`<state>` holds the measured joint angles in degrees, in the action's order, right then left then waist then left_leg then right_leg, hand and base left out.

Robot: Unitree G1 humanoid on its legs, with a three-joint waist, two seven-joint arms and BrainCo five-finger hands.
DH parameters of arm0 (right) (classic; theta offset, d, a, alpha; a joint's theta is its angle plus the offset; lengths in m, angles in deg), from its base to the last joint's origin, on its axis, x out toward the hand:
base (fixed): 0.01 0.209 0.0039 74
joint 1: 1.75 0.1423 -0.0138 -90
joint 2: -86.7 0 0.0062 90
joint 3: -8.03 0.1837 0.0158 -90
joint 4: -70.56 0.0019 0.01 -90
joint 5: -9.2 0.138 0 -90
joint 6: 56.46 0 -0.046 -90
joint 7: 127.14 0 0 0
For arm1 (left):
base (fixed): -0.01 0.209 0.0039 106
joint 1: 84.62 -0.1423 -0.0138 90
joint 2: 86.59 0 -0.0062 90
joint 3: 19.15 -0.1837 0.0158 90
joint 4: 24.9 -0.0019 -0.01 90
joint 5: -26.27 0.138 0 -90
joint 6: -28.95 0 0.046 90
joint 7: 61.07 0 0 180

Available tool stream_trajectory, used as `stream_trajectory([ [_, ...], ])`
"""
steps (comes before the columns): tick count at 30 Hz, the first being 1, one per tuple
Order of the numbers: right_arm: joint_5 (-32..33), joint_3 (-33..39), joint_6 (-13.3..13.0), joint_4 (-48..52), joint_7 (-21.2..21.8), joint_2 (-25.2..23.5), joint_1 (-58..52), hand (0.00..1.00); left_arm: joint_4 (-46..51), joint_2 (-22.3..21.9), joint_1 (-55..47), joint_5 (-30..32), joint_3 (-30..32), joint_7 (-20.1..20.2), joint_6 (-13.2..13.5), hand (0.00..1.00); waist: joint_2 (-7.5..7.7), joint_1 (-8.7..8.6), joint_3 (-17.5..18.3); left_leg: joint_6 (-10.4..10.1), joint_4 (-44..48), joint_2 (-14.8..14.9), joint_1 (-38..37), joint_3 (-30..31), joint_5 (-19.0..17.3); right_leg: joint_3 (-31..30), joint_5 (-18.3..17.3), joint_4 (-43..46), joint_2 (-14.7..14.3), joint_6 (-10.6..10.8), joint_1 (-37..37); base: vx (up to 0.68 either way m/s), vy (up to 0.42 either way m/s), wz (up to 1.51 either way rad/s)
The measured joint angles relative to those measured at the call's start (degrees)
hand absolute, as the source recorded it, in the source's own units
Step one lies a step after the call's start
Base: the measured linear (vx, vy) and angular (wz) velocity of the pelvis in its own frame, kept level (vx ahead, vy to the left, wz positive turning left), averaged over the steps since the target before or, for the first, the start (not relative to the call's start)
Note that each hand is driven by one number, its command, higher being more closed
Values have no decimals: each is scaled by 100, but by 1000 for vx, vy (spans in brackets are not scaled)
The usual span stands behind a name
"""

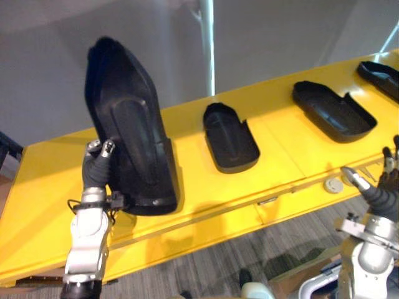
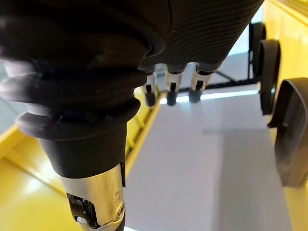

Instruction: Walk over and take plastic housings, then place them on the shelf

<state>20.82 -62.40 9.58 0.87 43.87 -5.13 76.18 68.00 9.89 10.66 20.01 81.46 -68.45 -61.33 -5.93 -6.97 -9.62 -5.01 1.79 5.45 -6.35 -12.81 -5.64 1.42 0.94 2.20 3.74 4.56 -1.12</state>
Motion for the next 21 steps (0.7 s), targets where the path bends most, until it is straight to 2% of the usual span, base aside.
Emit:
stream_trajectory([
  [1, 43, 0, 0, 0, 81, 35, 17, 0, -194, 56, 71, -5, 45, -21, -184, 100, -15, -10, -8, 0, 0, 0, 1, -44, 0, -44, 8, 2, -6, 0, -27, -46, 5, -29],
  [3, 240, -8, 10, -1, 363, 102, 6, 0, -875, 236, 278, 1, 51, -43, -736, 100, -40, -106, -8, 3, -4, 2, 27, -137, 3, -134, 23, 13, -16, -15, -106, -32, 4, -22],
  [4, 266, -10, 10, -1, 431, 103, 6, 0, -1005, 254, 303, -4, 51, -45, -835, 100, -40, -108, -8, 4, -7, 3, 15, -175, 3, -159, 32, 10, -22, -18, -114, -16, 5, -19],
  [6, 356, -180, 18, -1, 635, 179, 7, 0, -1448, 357, 407, -7, 48, -30, -1219, 100, -41, -176, -8, 6, -20, 6, -10, -202, 7, -187, 59, 5, -31, 9, -113, -8, 2, -10],
  [11, 527, -645, 41, 0, 929, 345, 25, 0, -2099, 633, 605, -71, 46, -2, -1738, 100, -111, -162, -45, 42, -45, 5, -17, -203, 32, -190, 85, -37, -31, 2, -98, -3, 0, 0],
  [14, 615, -784, 91, 0, 962, 391, 109, 0, -2295, 646, 652, -231, 46, 45, -1893, 100, -176, -161, -77, 102, -121, -24, -8, -193, 108, -160, 132, -118, 10, 8, -84, -8, 1, 7],
  [21, 621, -1024, 252, 2, 1032, 423, 164, 0, -2713, 645, 866, -227, 43, 189, -1993, 100, -196, -143, -86, 109, -143, -33, 41, -165, 159, -118, 273, -263, 21, 0, -52, -16, 1, 2],
])
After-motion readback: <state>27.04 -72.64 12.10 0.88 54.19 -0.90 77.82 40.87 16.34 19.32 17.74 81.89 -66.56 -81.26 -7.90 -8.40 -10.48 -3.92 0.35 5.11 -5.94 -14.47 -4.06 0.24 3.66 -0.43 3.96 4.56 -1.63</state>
